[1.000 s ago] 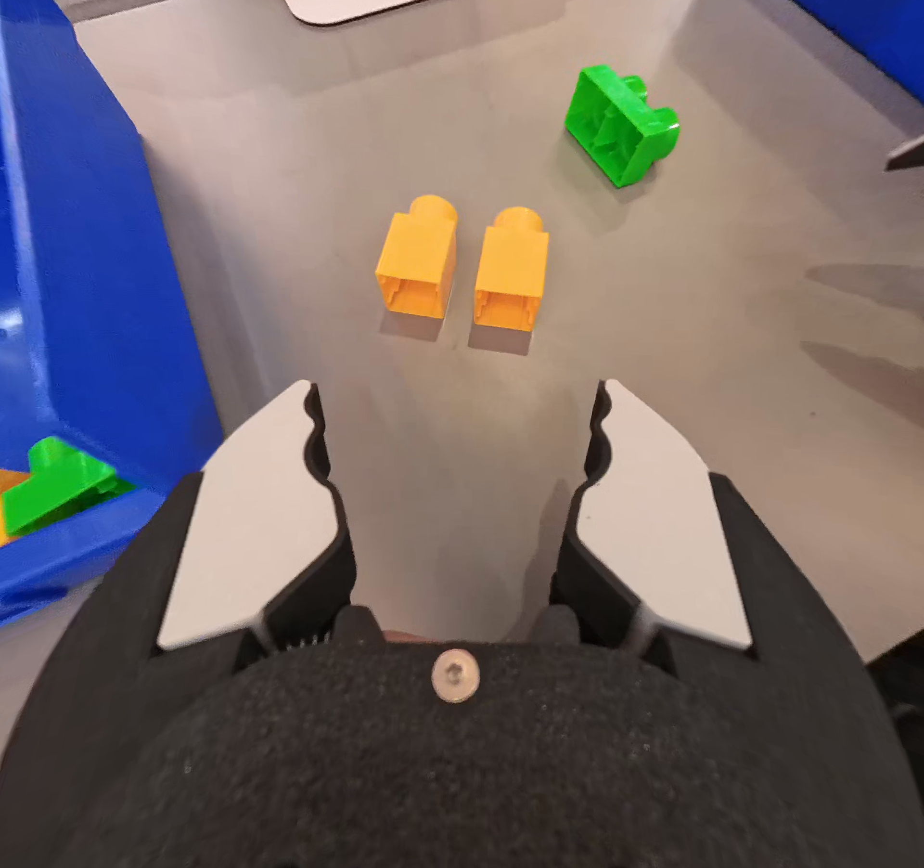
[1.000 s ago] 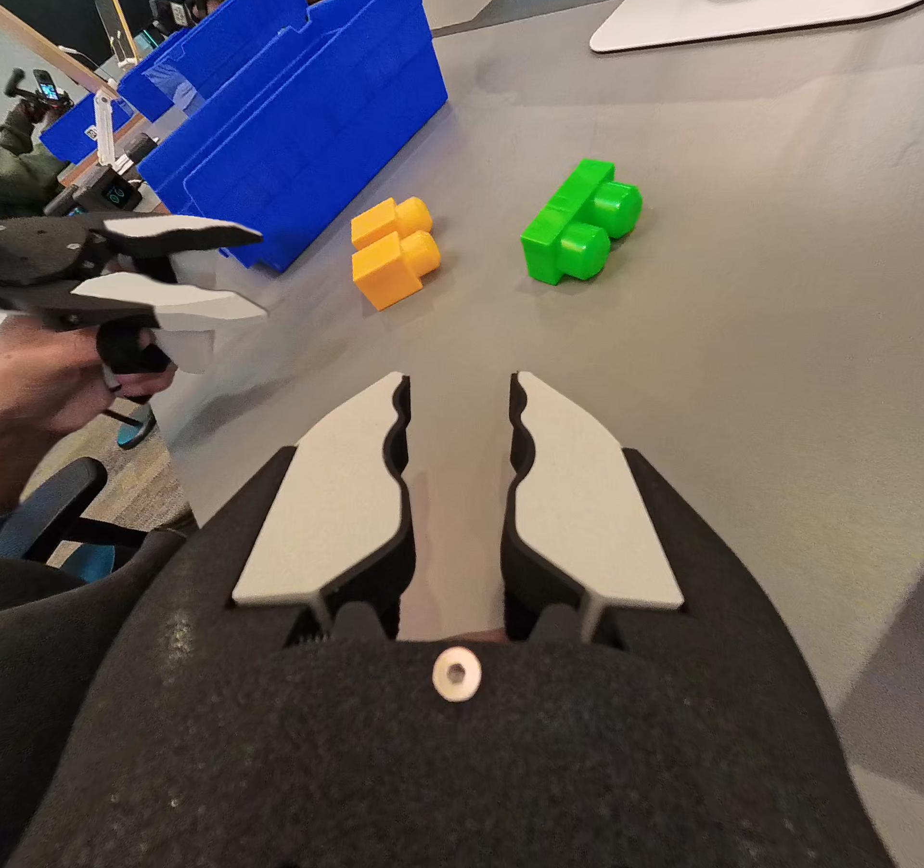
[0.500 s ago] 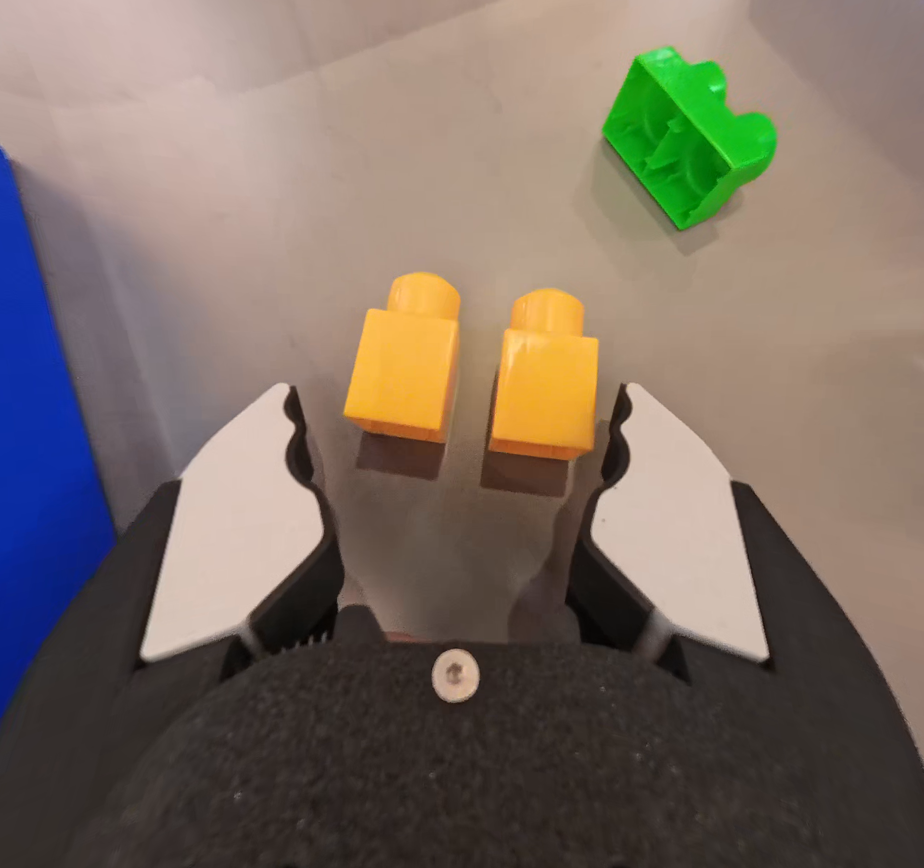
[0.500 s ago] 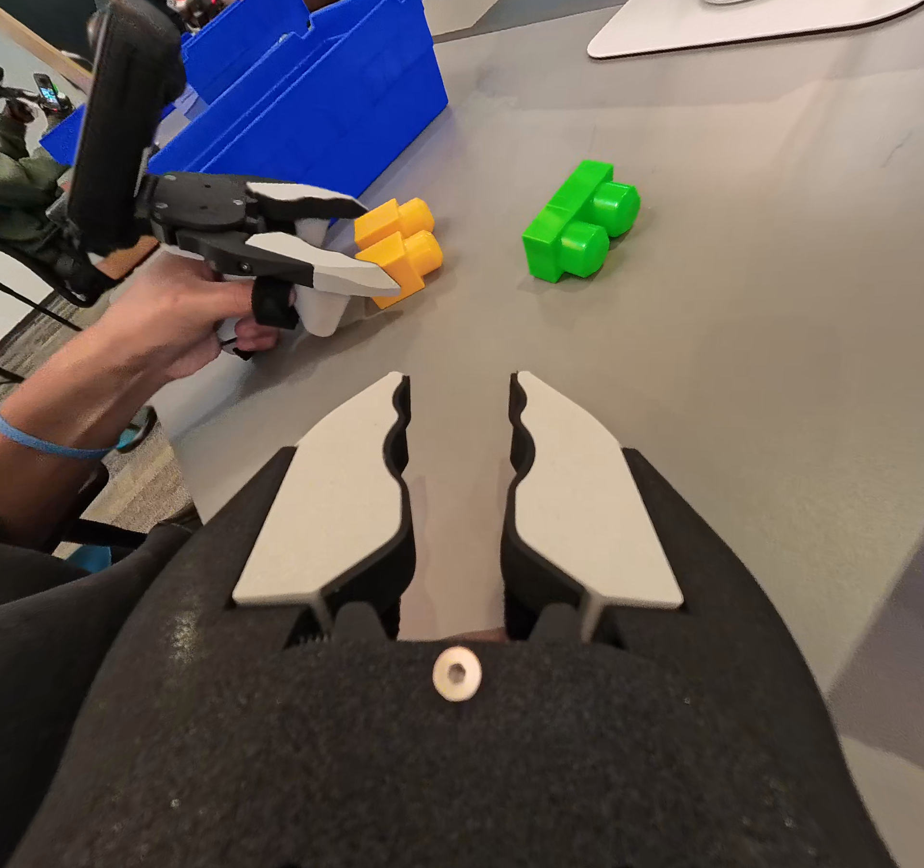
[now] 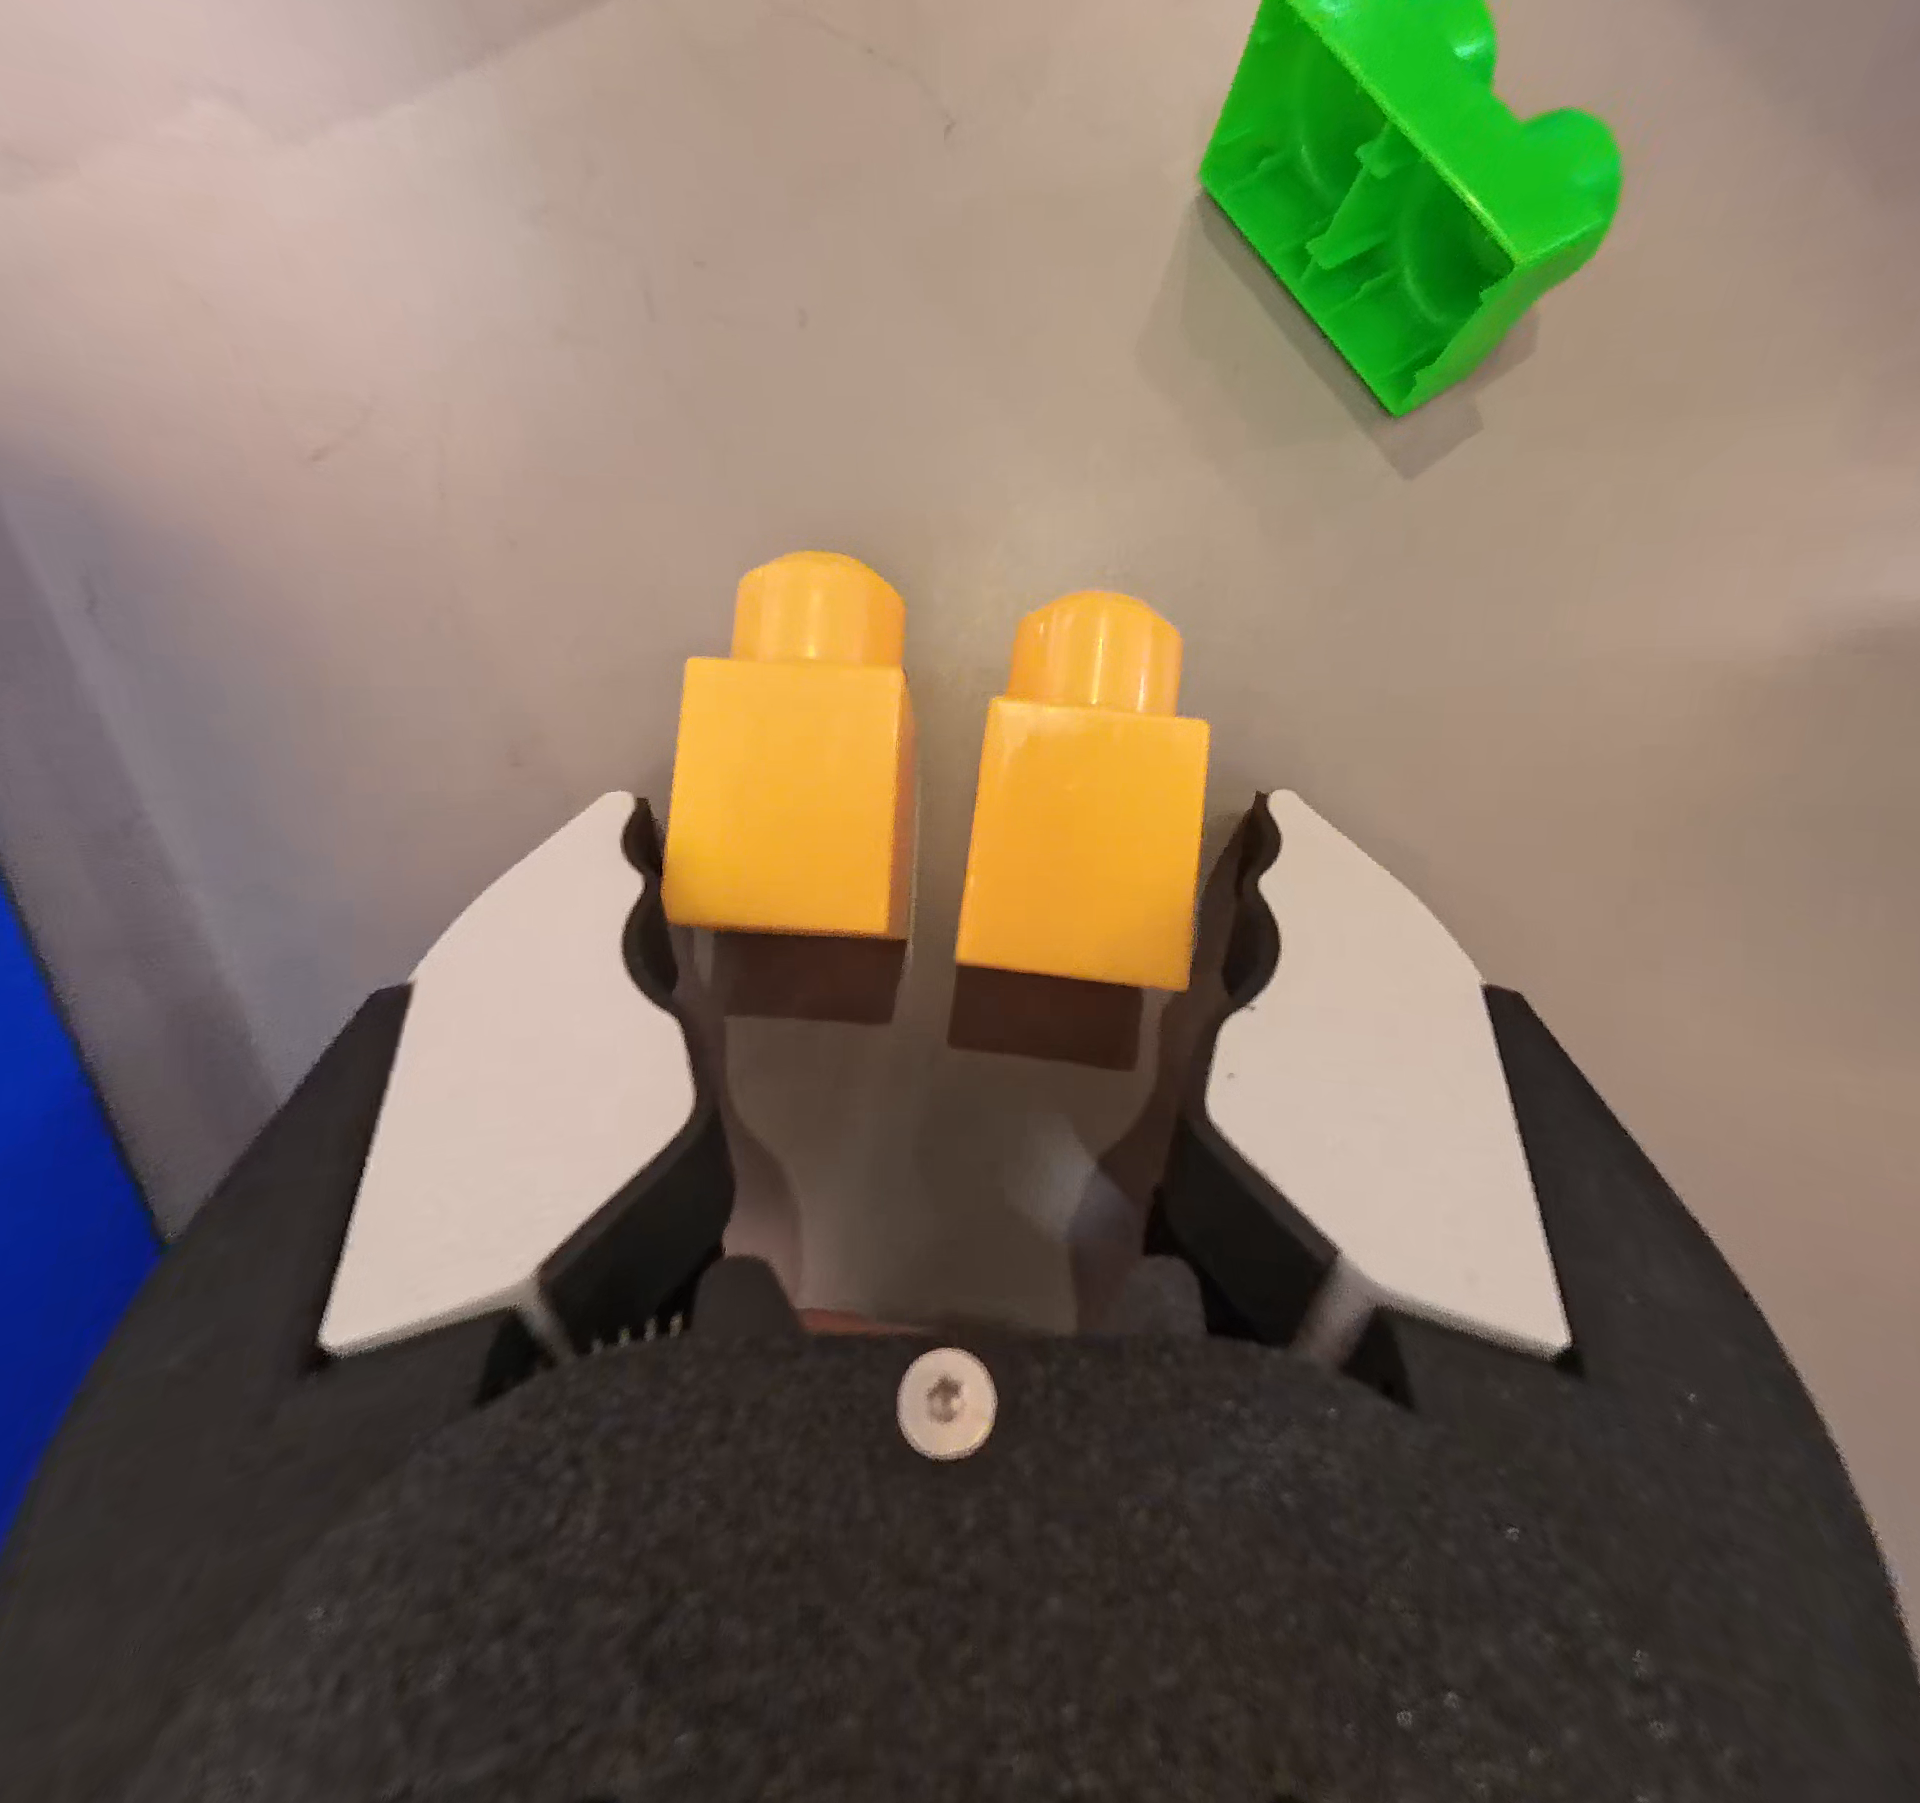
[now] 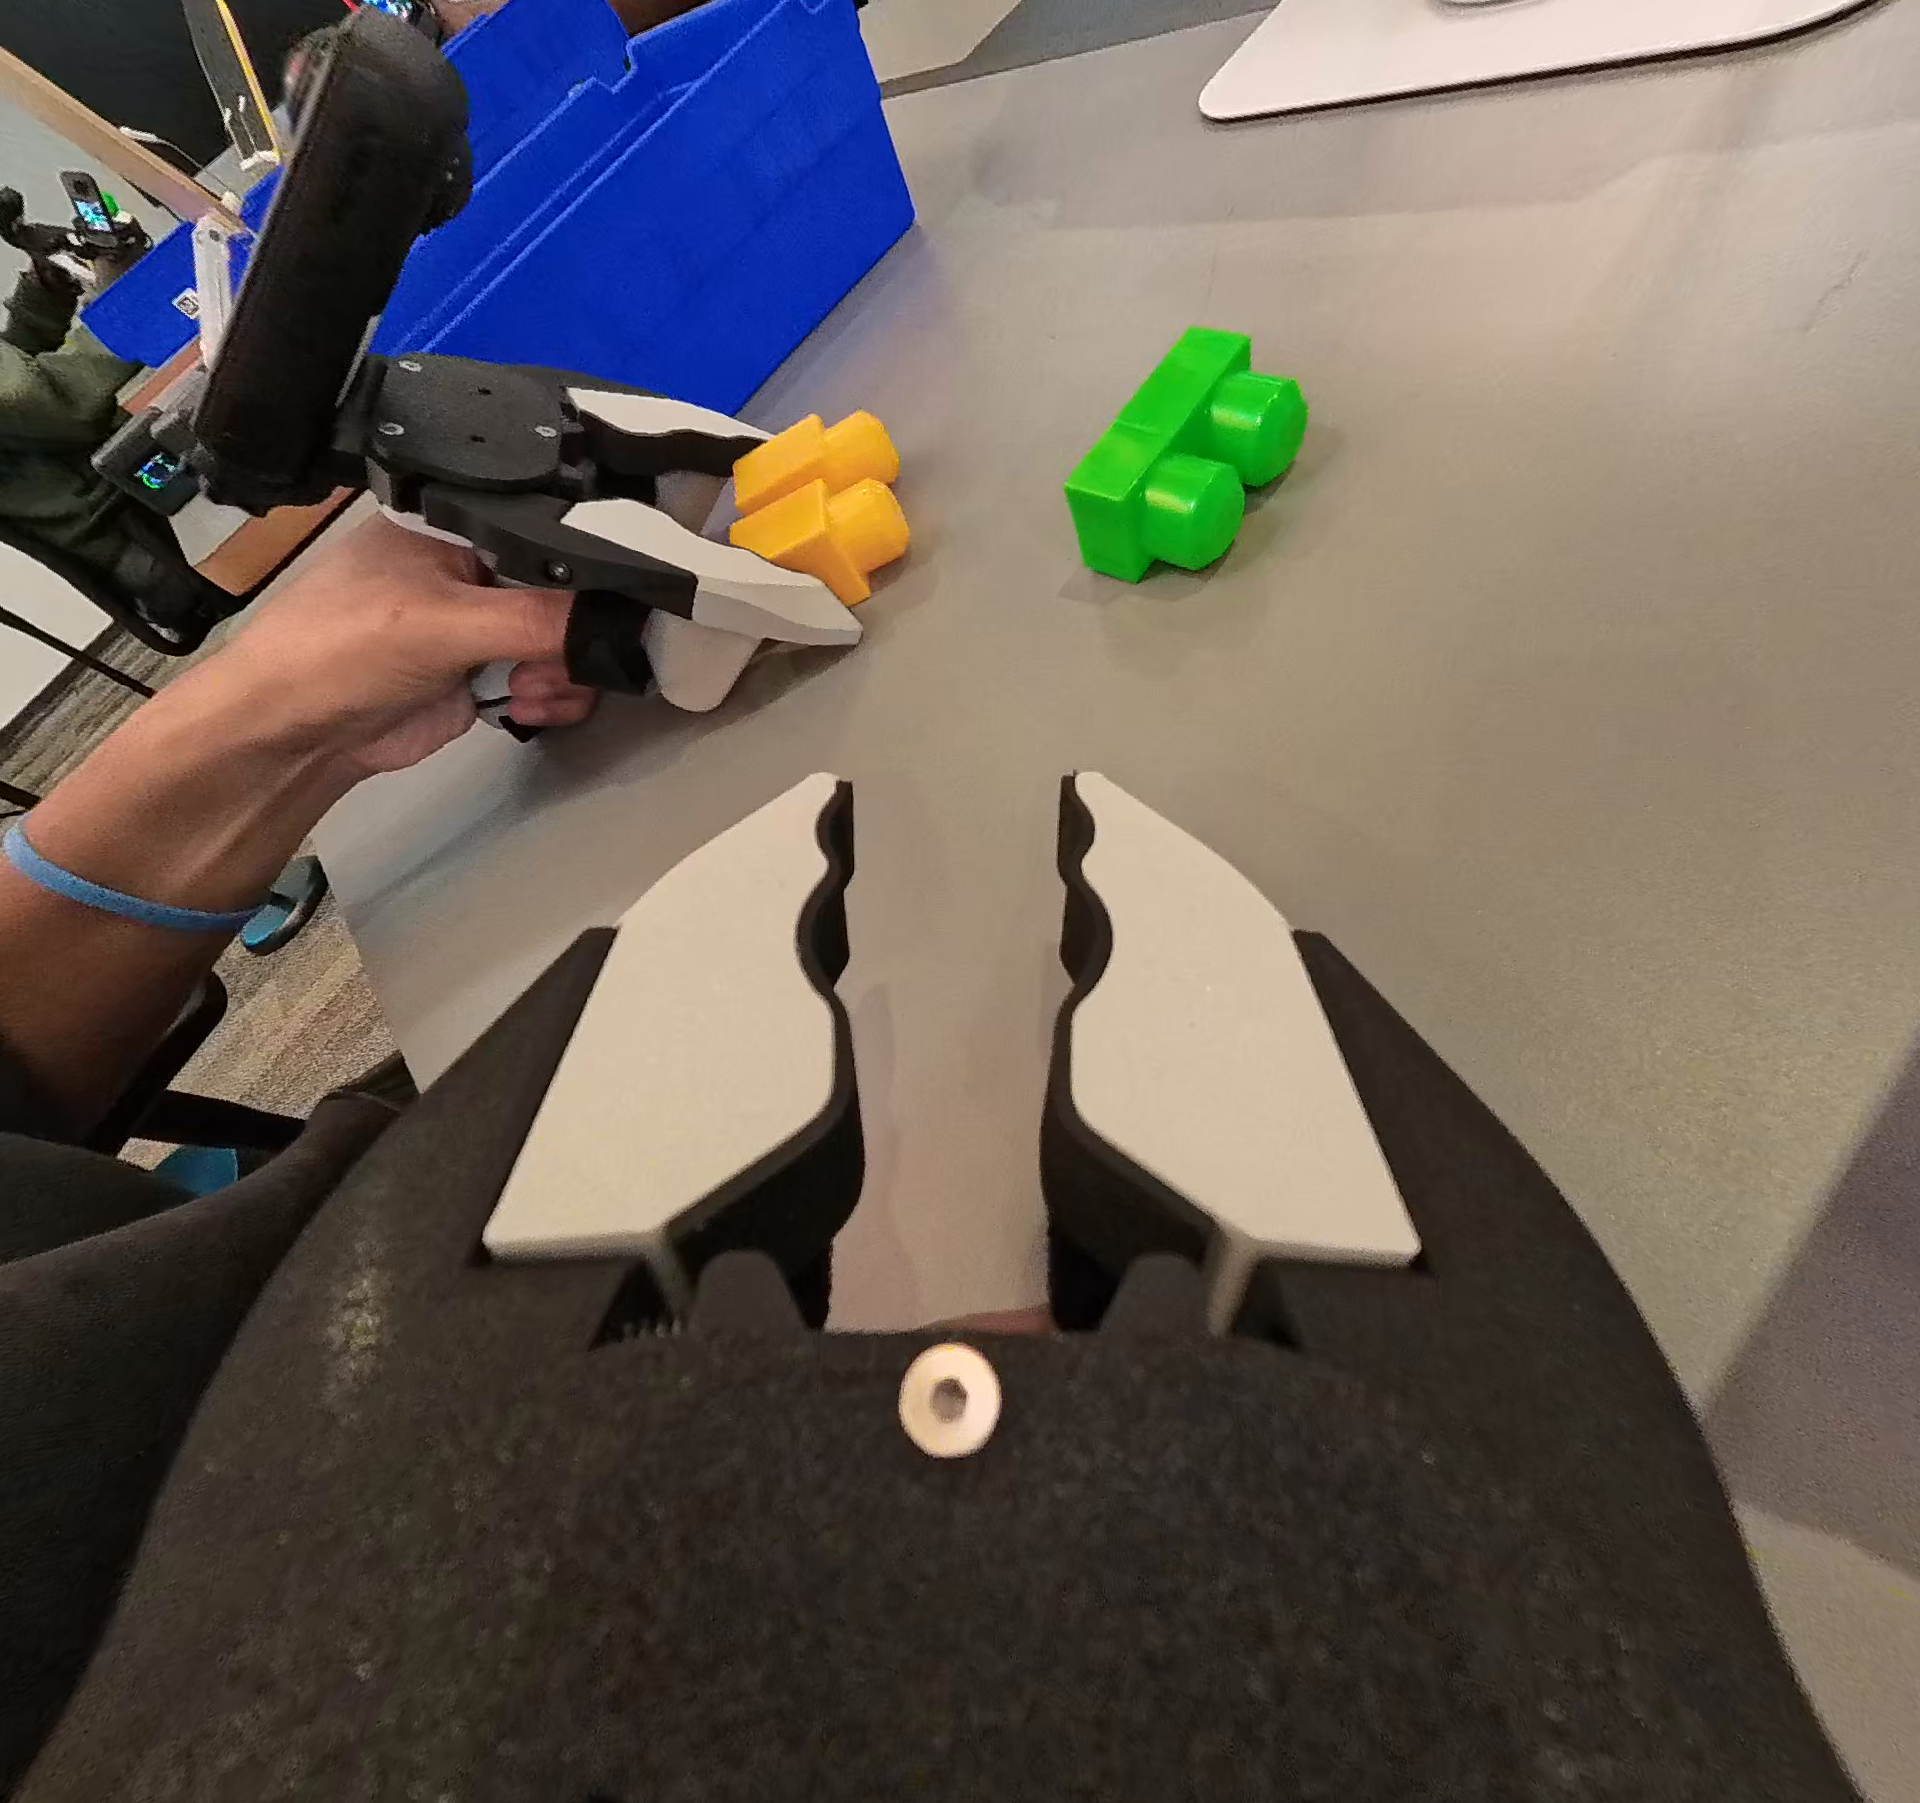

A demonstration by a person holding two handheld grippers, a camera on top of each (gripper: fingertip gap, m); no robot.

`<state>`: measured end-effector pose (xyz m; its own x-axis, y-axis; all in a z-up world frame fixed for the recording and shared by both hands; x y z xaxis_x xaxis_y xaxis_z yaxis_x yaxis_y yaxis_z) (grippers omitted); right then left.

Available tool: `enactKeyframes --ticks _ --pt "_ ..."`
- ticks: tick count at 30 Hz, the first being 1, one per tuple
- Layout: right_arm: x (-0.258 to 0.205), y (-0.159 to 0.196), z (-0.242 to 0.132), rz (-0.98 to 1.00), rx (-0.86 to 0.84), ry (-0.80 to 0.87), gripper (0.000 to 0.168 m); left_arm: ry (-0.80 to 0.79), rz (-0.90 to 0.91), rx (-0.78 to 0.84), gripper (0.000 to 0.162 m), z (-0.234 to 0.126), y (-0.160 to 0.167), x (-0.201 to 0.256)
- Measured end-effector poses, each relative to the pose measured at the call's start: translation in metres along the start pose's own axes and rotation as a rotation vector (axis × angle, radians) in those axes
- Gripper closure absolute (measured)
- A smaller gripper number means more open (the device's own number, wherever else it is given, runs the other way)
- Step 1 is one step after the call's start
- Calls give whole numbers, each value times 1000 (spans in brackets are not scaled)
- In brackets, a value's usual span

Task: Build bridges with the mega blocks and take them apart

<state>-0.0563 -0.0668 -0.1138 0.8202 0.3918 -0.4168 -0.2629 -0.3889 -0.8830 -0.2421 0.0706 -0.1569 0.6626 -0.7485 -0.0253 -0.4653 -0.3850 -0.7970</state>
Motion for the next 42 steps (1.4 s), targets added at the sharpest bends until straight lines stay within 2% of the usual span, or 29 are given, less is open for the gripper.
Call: enactKeyframes --ticks 2,5,6,17,18,21,26,42 --pt "0 0 0 -1 0 -1 131 8 -3 -1 63 1 -1 1" --pt "0 1 -1 2 -2 0 131 19 -13 1 80 0 -1 1" --pt "0 1 -1 2 -2 0 131 17 -13 -1 81 -1 -1 0" --pt "-1 3 1 3 -11 -5 131 43 10 -22 80 -13 7 -2" --pt "-2 3 1 2 -11 -5 131 45 17 -20 77 -15 8 -1" --pt "-1 3 1 1 -13 -3 131 43 35 -10 68 -29 12 3" --pt "-1 4 1 6 -14 -3 131 -6 9 23 67 -53 22 0" --pt "2 3 -2 7 -13 2 131 -70 9 4 67 -13 -1 -7"
Point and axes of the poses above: each gripper's, where its closed fingertips meet, z out along the fingers, y out of its underside, x = y × z across the jaws, the point moved 5 cm from there along -z, back along the fingers, and after that the axes turned 11 degrees about x, right-handed, at the moved point
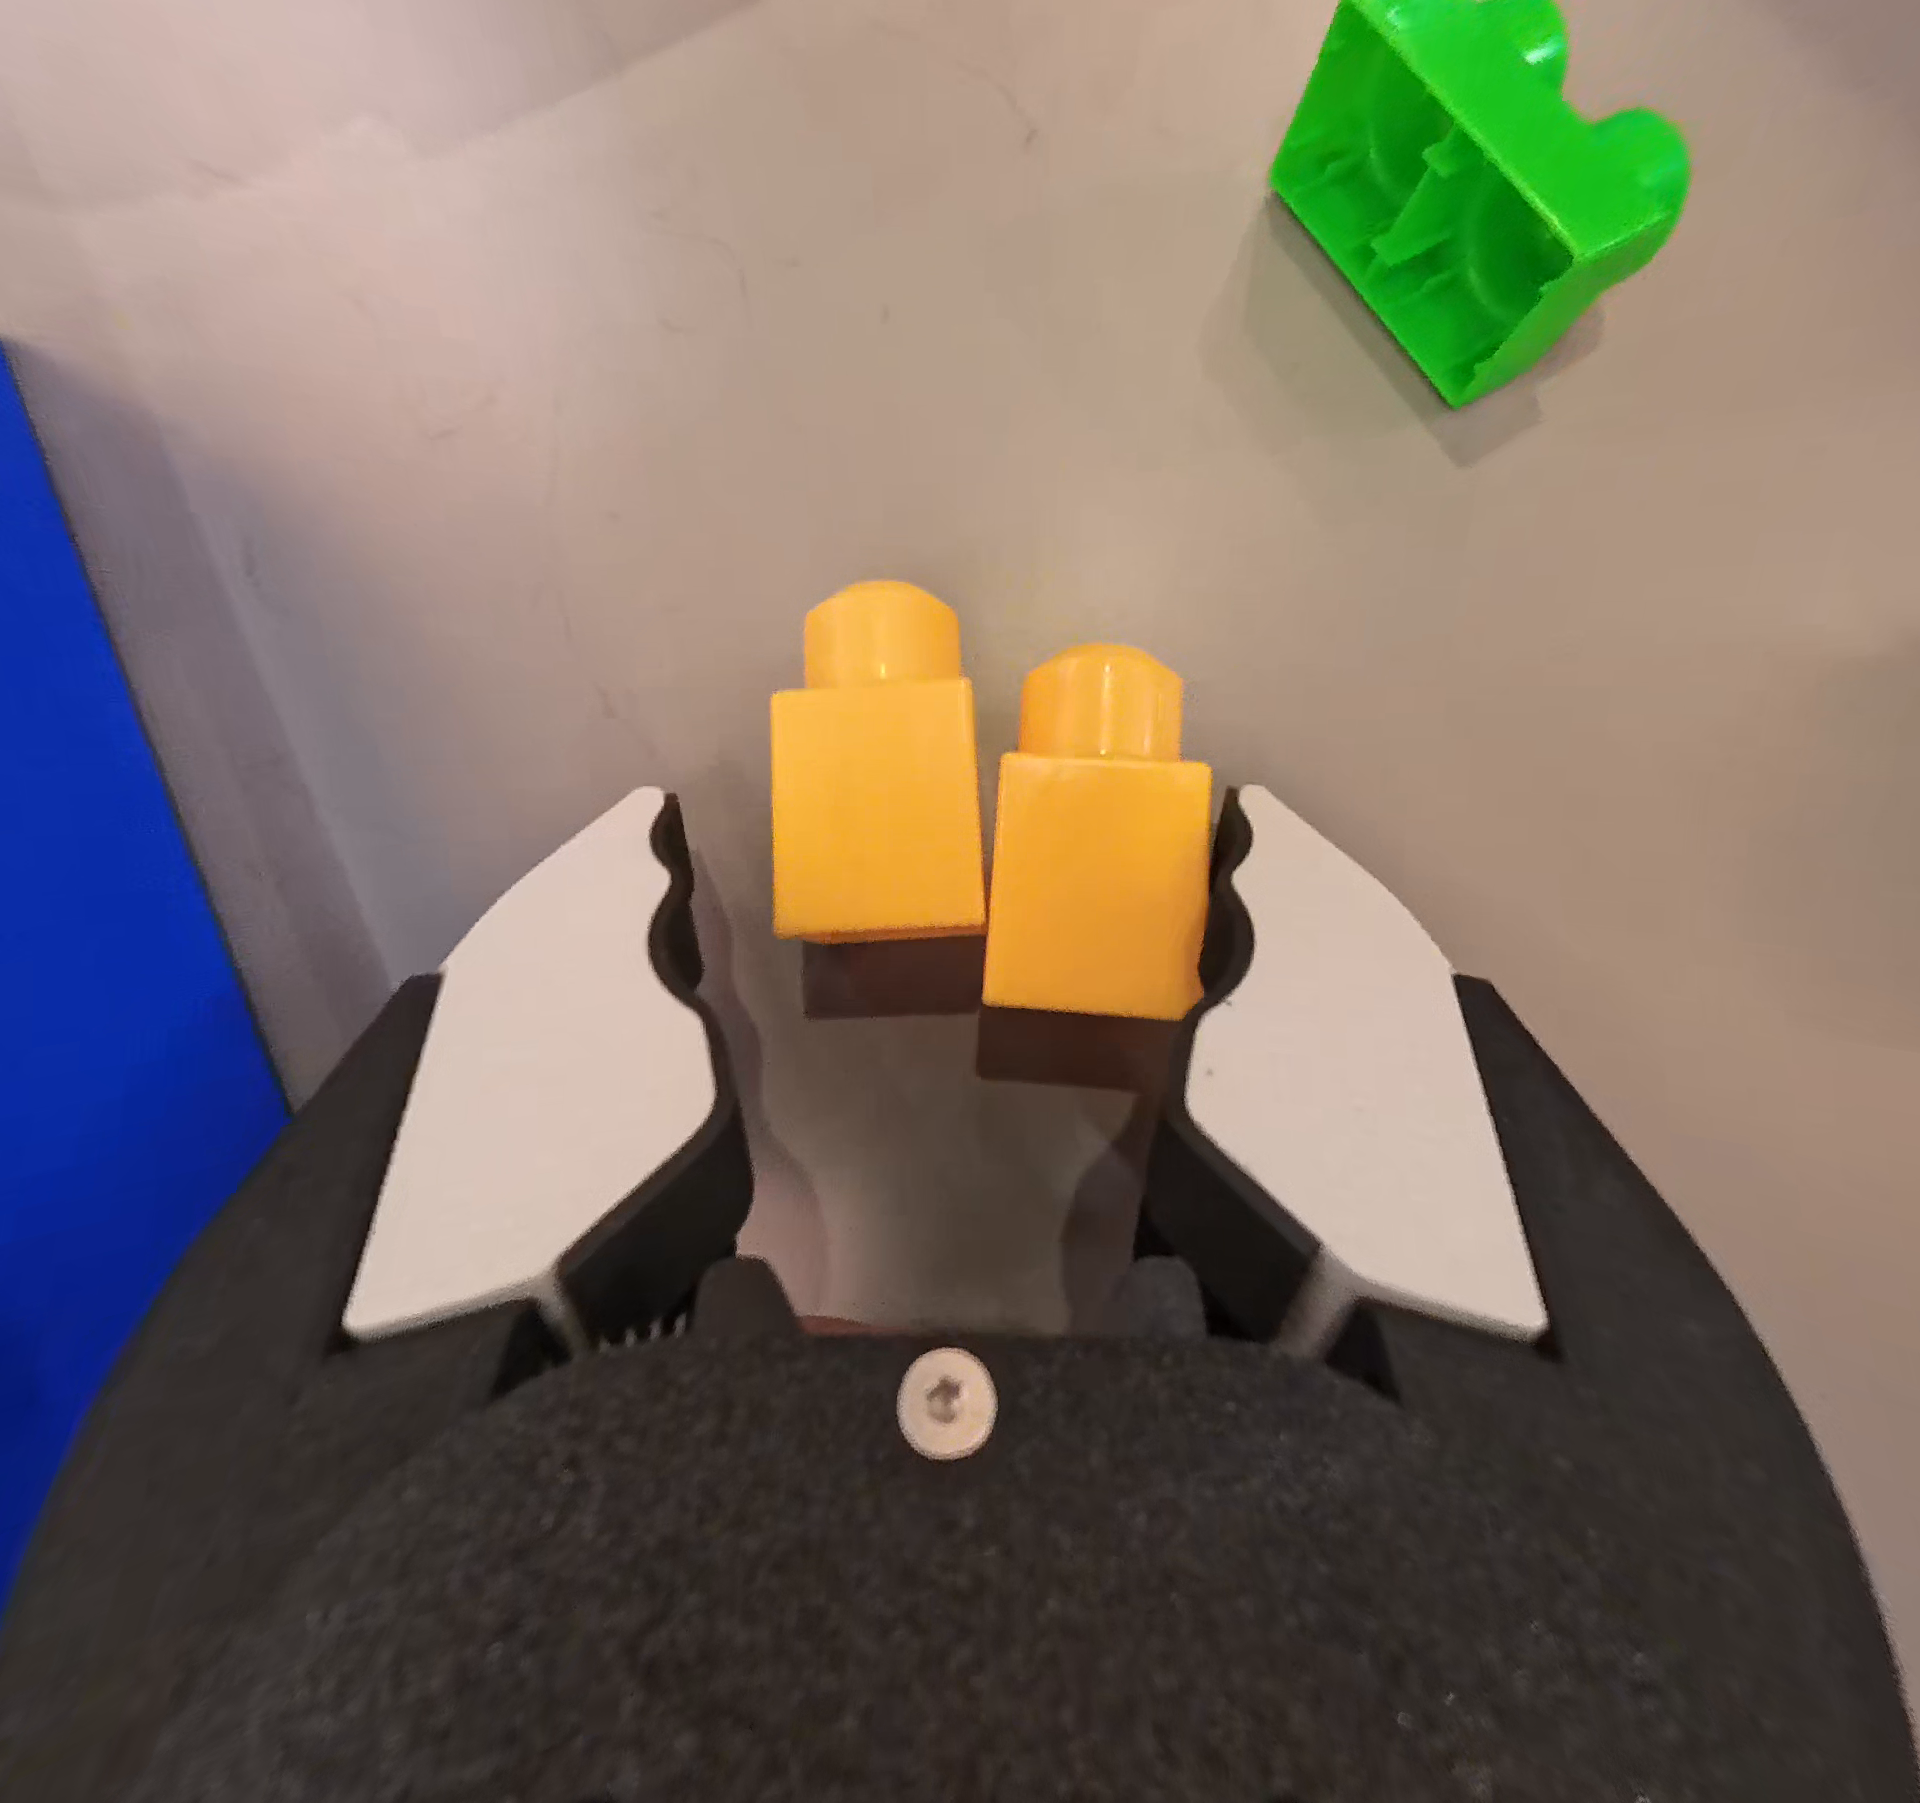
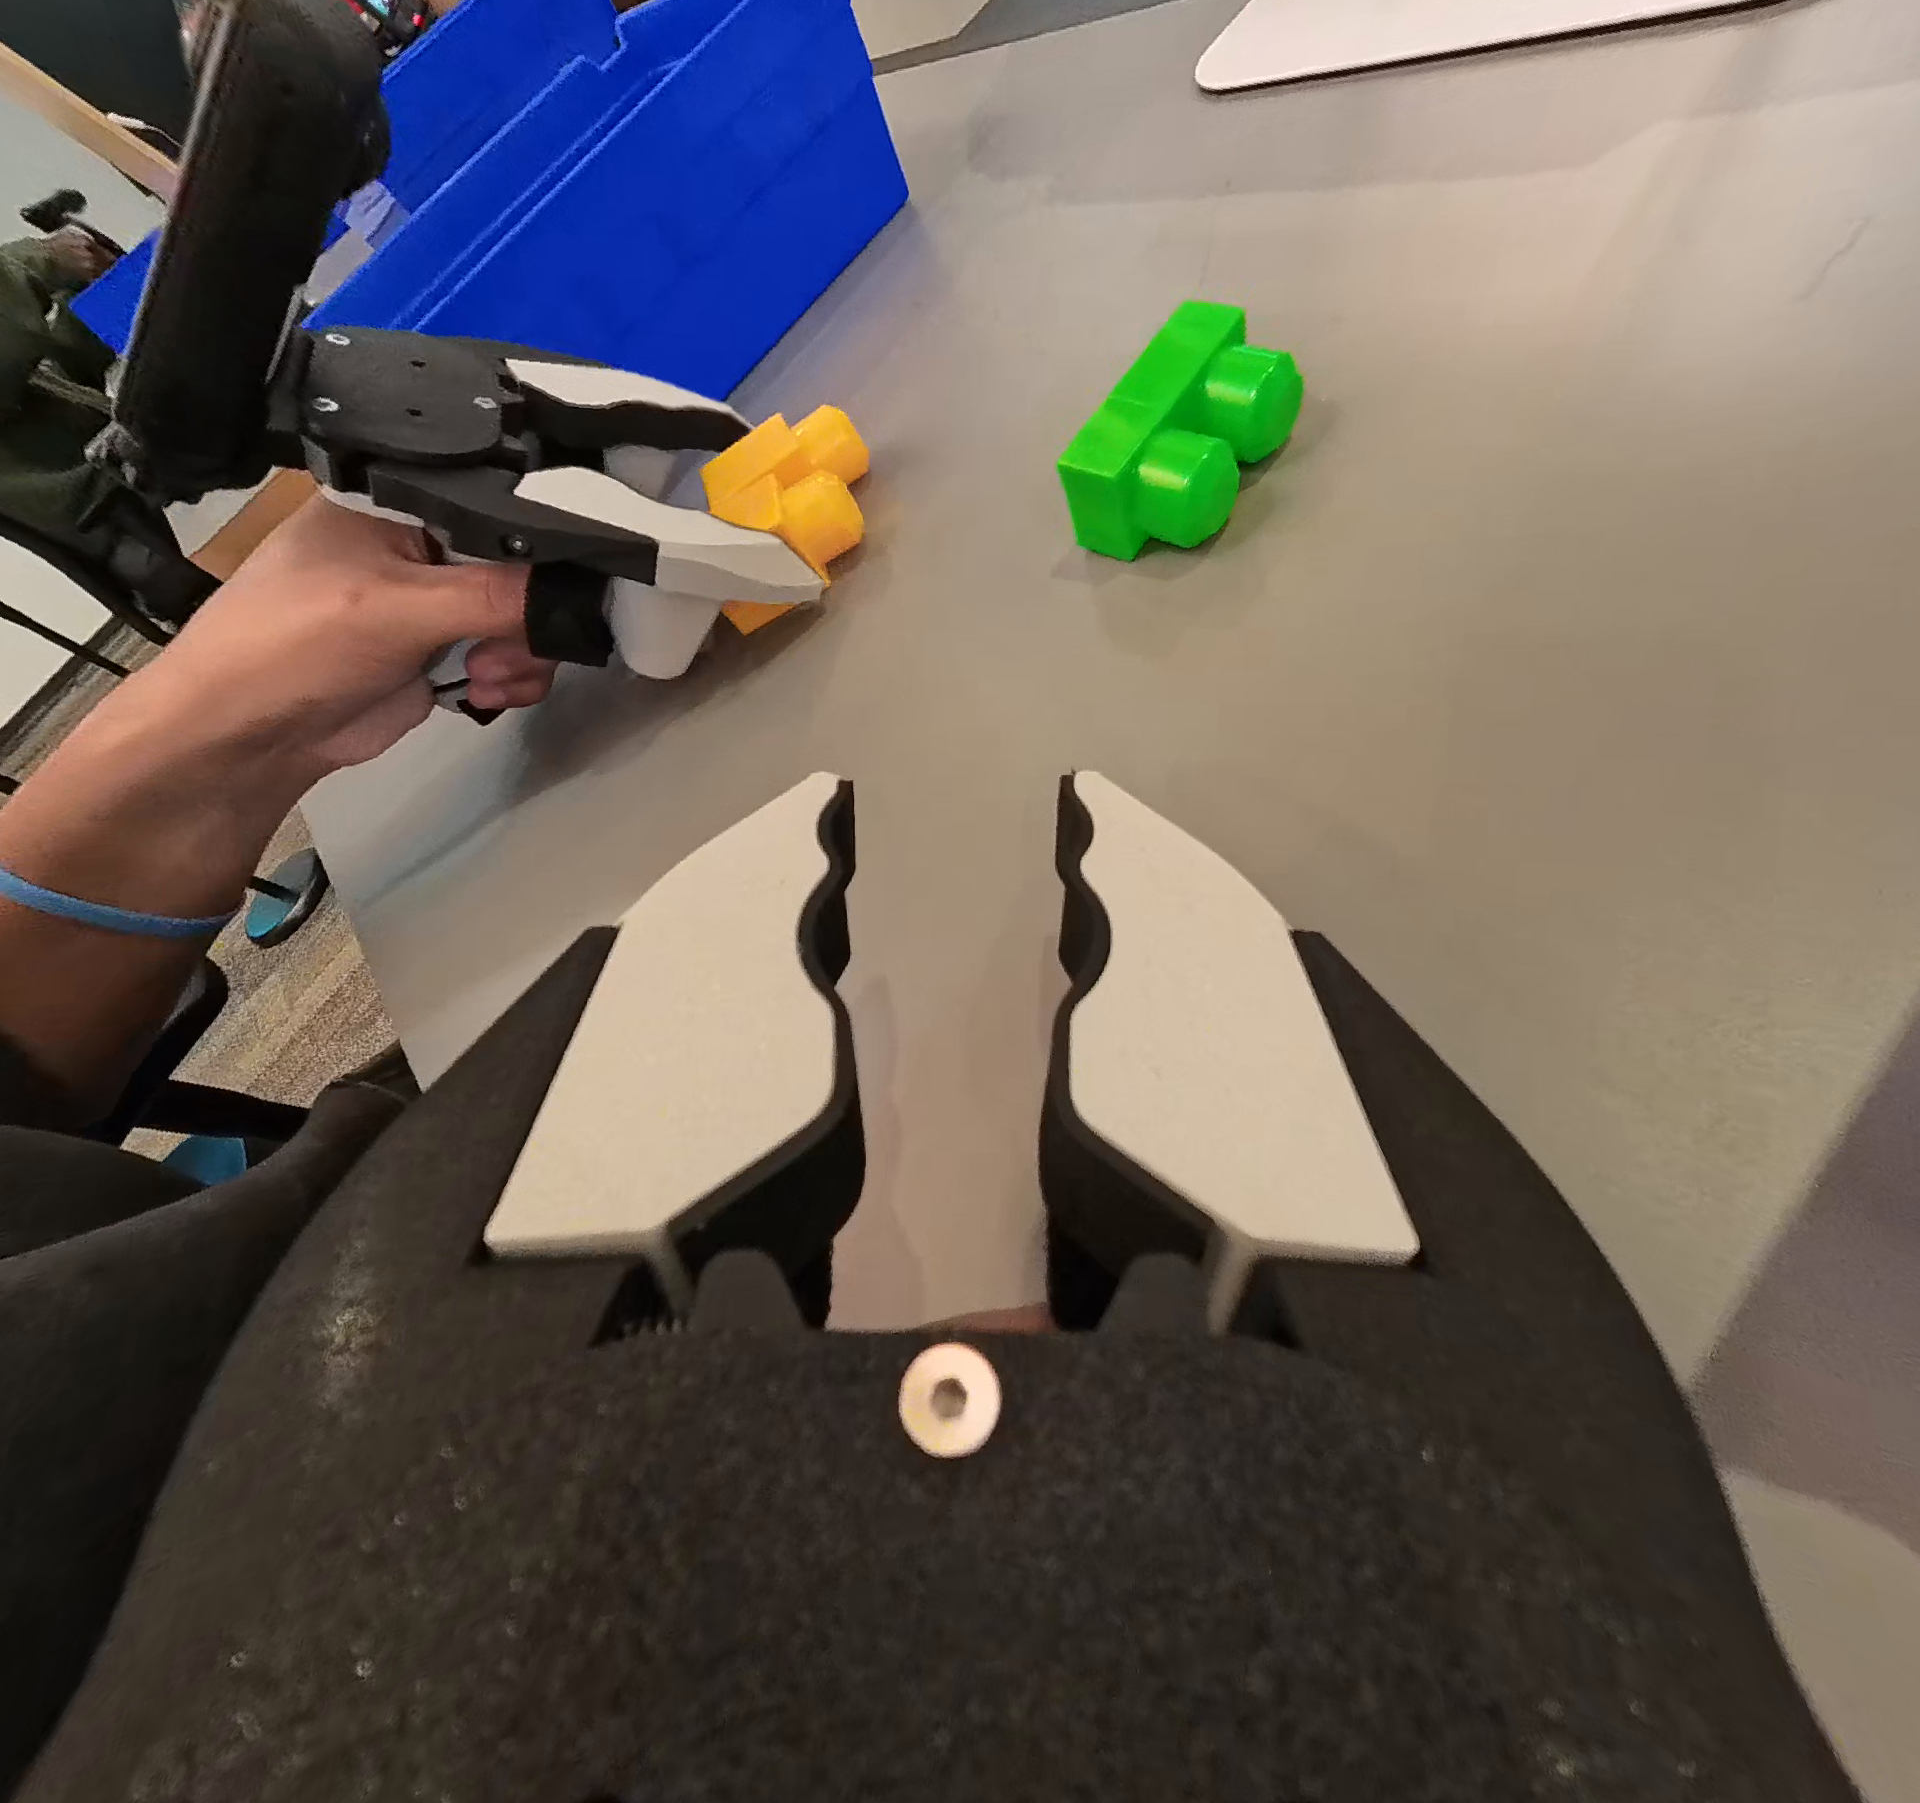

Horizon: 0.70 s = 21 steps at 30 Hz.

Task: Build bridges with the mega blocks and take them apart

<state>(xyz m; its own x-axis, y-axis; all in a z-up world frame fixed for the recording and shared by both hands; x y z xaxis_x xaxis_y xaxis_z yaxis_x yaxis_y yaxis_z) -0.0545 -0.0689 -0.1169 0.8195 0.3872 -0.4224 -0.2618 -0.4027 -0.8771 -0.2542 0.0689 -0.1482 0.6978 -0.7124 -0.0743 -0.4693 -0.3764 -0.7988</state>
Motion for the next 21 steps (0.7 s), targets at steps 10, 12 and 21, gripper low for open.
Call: enactKeyframes --ticks 10,12,21 --pt "1 2 3 5 -8 -9 132 17 5 -17 63 -21 7 4" --pt "1 2 4 9 -8 -12 131 -4 -5 -42 64 -22 16 -2" --pt "1 2 4 2 -14 -10 132 27 -34 -21 62 -14 13 -2"
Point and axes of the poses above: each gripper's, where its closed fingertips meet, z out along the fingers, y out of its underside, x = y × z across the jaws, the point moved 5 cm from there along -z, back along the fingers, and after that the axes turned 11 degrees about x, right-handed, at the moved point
